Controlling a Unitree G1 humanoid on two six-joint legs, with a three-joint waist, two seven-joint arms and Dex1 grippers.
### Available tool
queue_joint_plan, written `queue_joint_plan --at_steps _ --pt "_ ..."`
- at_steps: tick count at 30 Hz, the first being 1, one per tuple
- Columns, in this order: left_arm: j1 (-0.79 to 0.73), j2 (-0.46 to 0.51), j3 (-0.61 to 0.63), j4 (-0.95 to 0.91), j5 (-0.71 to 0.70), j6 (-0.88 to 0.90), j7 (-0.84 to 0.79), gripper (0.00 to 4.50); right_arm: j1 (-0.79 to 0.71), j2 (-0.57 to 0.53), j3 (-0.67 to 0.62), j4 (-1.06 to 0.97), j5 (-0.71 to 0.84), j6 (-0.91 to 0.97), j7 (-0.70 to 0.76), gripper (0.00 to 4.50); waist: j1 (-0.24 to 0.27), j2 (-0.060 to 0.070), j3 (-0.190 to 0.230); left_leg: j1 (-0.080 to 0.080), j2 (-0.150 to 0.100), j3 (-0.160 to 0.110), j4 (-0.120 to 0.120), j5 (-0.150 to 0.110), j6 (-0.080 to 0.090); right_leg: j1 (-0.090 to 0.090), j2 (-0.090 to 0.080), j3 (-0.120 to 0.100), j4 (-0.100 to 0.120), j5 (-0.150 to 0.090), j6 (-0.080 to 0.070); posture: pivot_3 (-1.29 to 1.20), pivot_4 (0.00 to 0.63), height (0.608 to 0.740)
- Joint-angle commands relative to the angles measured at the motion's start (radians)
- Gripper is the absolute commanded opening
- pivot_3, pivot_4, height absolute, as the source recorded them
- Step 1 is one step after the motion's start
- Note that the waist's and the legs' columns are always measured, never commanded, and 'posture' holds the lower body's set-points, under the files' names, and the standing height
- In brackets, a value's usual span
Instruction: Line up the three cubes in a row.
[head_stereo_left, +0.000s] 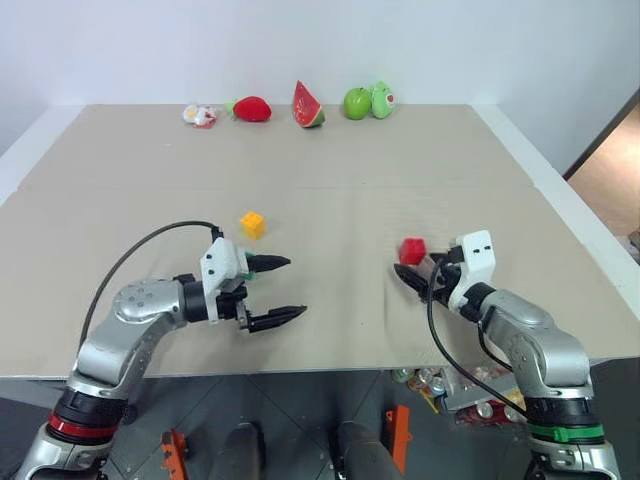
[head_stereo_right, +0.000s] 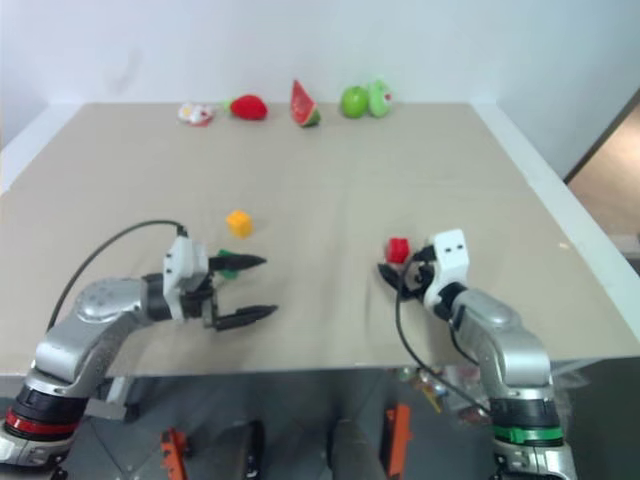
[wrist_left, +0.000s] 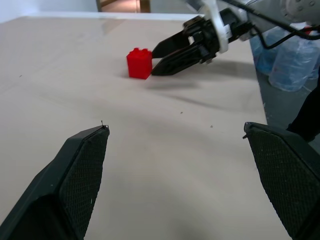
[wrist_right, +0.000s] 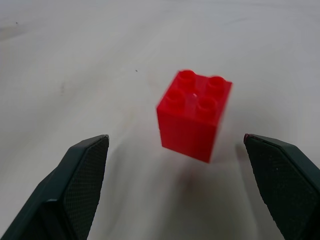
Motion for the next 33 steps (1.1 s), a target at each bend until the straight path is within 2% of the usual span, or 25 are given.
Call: queue_joint_plan --at_steps 1,6,9,10,16,21,23,28,33 --pt "-0.03 -0.02 -0.001 0.009 0.013 -0.029 0.013 4.47 -0.035 0.017 0.002 0.004 -0.03 -0.032 -0.023 4.5 0.0 0.0 0.0 0.0 0.0 0.0 0.0 0.0 0.0 0.0 0.0 0.0 0.0 0.0 0.0 0.0 0.15 0.74" --pt "-0.042 -0.054 -0.009 0.026 0.029 -0.046 0.029 4.47 -0.065 0.037 0.001 0.07 -0.061 -0.058 -0.037 4.5 -0.003 0.0 0.0 0.0 0.0 0.0 0.001 0.0 0.0 0.0 0.0 0.0 0.0 0.001 0.001 0.0 0.15 0.74" --pt "-0.04 -0.066 -0.005 0.027 0.033 -0.051 0.035 4.5 -0.073 0.038 -0.001 0.1 -0.076 -0.072 -0.04 3.74 -0.006 0.0 0.0 0.0 0.0 0.0 0.001 0.0 0.0 0.001 0.001 0.001 0.0 0.001 0.001 0.0 0.15 0.74" --pt "-0.038 -0.068 -0.003 0.026 0.033 -0.049 0.036 4.5 -0.075 0.038 -0.002 0.108 -0.08 -0.077 -0.04 3.28 -0.006 0.0 0.0 0.0 0.0 0.0 0.001 0.0 0.0 0.001 0.001 0.001 0.0 0.001 0.001 0.0 0.15 0.74" --pt "-0.012 -0.068 0.007 0.009 0.028 -0.046 0.049 4.5 -0.09 0.047 -0.004 0.136 -0.087 -0.098 -0.034 1.2 -0.008 0.0 0.0 0.0 0.0 0.0 0.001 0.0 0.0 0.001 0.002 0.002 0.001 0.001 0.002 0.0 0.15 0.74" --pt "-0.001 -0.063 0.02 -0.002 0.02 -0.041 0.059 4.5 -0.109 0.045 0.006 0.165 -0.092 -0.119 -0.013 1.15 -0.008 0.0 0.0 0.0 0.0 0.0 0.001 0.0 0.0 0.001 0.002 0.002 0.001 0.002 0.002 0.0 0.15 0.74" --pt "0.007 -0.053 0.027 -0.013 0.011 -0.032 0.057 4.5 -0.103 0.023 0.02 0.153 -0.078 -0.141 0.061 1.15 -0.008 0.0 0.0 0.0 0.0 0.0 0.001 0.0 0.0 0.001 0.002 0.002 0.001 0.002 0.002 0.0 0.15 0.74" --pt "0.024 0.023 0.052 -0.031 -0.038 0.015 -0.006 4.5 -0.035 -0.167 0.09 0.069 0.042 -0.182 0.544 1.15 -0.007 0.0 0.0 0.0 0.001 0.0 0.0 0.0 0.0 0.001 0.002 0.003 0.001 0.001 0.002 0.0 0.15 0.74" --pt "0.045 0.087 0.073 -0.03 -0.067 0.033 -0.057 4.5 -0.087 -0.267 0.154 0.146 0.055 -0.234 0.8 1.15 -0.012 0.0 0.0 0.002 0.001 0.0 0.001 0.0 0.0 0.001 0.002 0.003 0.001 0.001 0.001 0.0 0.15 0.74"
